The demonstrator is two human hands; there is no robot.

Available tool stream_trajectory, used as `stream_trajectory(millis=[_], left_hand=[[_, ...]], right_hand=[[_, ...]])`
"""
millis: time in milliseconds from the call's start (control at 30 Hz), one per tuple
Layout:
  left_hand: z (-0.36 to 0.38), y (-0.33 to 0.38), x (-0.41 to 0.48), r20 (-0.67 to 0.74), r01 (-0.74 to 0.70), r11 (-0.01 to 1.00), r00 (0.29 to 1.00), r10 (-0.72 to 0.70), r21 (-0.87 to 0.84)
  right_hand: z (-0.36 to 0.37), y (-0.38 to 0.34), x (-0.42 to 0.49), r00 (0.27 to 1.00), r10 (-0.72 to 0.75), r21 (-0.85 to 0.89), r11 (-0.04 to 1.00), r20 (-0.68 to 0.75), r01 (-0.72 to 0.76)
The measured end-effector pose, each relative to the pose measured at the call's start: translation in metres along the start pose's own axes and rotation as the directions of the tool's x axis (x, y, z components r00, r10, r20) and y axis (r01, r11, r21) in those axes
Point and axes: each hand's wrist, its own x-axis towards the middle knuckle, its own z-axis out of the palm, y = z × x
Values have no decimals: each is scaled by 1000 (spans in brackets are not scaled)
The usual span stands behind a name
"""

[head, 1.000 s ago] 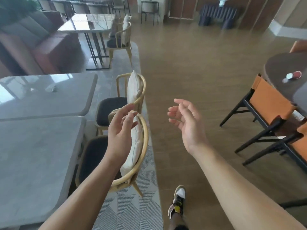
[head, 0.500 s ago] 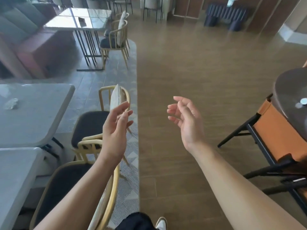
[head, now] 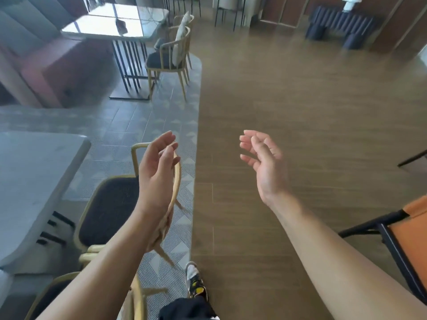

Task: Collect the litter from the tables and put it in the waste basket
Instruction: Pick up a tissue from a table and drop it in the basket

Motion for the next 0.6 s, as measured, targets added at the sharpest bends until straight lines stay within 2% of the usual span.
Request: stream_trajectory(millis=[67,433,600], left_hand=[[6,-9,45,-8,26,1000,1000,-26,12],[25,-45,243,-72,-61,996,995,66,70],[42,-75,323,-136,-72,991,987,87,110]], right_hand=[[15,6,48,1000,15,-6,1000,16,-15],[76,35,256,992,5,35,999,125,-9],[95,66,357,976,12,50,998,216,-24]])
